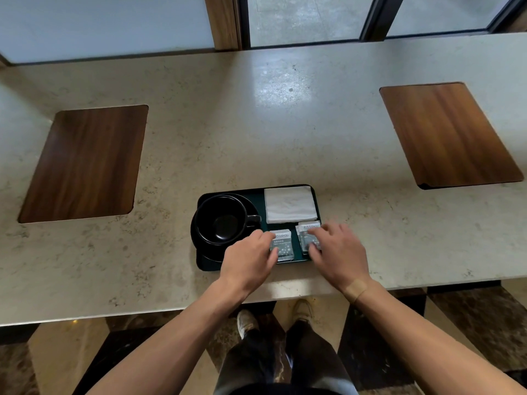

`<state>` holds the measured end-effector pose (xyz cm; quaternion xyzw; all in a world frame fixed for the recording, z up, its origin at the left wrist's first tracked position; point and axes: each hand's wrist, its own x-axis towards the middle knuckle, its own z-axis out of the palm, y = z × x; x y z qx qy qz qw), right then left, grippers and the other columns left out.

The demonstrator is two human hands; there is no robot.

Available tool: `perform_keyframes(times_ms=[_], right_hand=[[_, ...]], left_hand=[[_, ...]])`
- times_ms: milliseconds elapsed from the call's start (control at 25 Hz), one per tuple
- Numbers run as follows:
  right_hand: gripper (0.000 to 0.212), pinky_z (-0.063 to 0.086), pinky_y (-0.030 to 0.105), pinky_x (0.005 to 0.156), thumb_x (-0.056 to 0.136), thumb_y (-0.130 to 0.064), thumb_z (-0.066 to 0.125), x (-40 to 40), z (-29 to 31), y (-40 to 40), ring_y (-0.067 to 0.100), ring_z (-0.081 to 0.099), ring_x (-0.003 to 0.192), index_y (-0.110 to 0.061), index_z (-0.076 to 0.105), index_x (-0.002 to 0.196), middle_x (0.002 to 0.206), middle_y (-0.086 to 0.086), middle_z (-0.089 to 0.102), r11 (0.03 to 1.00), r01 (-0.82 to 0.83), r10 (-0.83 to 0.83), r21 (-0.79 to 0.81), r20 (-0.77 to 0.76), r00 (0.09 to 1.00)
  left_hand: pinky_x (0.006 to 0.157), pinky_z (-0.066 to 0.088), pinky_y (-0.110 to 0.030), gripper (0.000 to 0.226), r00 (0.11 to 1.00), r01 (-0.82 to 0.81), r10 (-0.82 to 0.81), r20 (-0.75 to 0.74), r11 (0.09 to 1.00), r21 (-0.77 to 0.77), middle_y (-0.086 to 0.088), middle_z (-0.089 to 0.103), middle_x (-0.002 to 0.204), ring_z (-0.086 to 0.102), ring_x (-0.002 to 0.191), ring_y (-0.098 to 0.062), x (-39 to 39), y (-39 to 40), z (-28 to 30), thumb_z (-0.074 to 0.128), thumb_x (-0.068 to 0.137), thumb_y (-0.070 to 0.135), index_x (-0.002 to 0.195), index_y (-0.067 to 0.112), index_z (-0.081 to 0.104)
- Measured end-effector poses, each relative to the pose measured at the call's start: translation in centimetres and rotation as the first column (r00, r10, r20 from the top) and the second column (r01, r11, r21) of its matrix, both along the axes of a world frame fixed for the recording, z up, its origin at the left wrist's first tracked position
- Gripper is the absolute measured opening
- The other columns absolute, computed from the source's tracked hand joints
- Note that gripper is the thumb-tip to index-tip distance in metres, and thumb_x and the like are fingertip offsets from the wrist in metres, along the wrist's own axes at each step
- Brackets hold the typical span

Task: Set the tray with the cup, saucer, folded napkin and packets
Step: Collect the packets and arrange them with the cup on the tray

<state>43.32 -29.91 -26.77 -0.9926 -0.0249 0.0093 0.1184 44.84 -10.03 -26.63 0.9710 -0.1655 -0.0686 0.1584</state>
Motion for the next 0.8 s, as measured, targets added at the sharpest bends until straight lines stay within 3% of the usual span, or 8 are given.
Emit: perform_keyframes(times_ms=[120,240,360,560,800], right_hand=[[0.036,0.039,0.05,0.094,0.081,-0.04,0.064,1.2,0.1,-2.1,0.032,0.035,0.129,-0.032,0.063,0.116,0.136,0.005,0.051,0.991,-0.016,0.006,-0.132,-0.075,0.997],[0.032,0.022,0.062,0.109,0.08,-0.047,0.063,1.5,-0.2,-3.0,0.039,0.021,0.138,-0.037,0.065,0.11,0.146,0.007,0.042,0.979,-0.081,0.061,-0.19,-0.107,0.992],[0.029,0.017,0.066,0.11,0.081,-0.049,0.063,1.2,-0.6,-3.3,0.041,0.02,0.139,-0.037,0.066,0.107,0.147,0.009,0.042,0.975,-0.102,0.087,-0.197,-0.087,0.992],[0.029,0.019,0.066,0.11,0.082,-0.046,0.064,1.2,-1.1,-3.6,0.043,0.023,0.14,-0.035,0.065,0.108,0.149,0.01,0.042,0.971,-0.115,0.107,-0.208,-0.047,0.993],[0.031,0.019,0.066,0.11,0.084,-0.047,0.062,0.7,-1.4,-3.7,0.044,0.023,0.141,-0.038,0.062,0.114,0.151,0.01,0.04,0.973,-0.138,0.126,-0.185,-0.076,0.989]], left_hand=[[0.064,0.048,-0.033,0.035,0.994,0.105,-0.105,-0.01,0.994,0.001,0.002,0.058,0.109,0.056,0.1,-0.018,0.7,-1.5,0.2,0.05,0.094,0.04,0.124,0.023,0.055],[0.071,0.051,-0.038,0.034,0.987,0.127,-0.122,-0.102,0.991,0.038,0.0,0.062,0.112,0.059,0.103,-0.023,1.3,-3.6,0.2,0.046,0.094,0.036,0.124,0.022,0.054],[0.062,0.042,-0.035,0.027,0.983,0.119,-0.095,-0.159,0.982,0.147,0.0,0.066,0.105,0.064,0.093,-0.027,2.0,-4.8,0.0,0.043,0.09,0.031,0.113,0.023,0.056],[0.06,0.035,-0.035,0.029,0.982,0.15,-0.115,-0.146,0.955,0.255,-0.004,0.064,0.104,0.065,0.09,-0.033,2.9,-5.2,-0.2,0.043,0.091,0.03,0.116,0.022,0.056],[0.06,0.035,-0.035,0.033,0.984,0.139,-0.105,-0.142,0.959,0.249,-0.004,0.062,0.107,0.065,0.088,-0.034,2.8,-5.2,-0.3,0.043,0.093,0.031,0.124,0.026,0.051]])
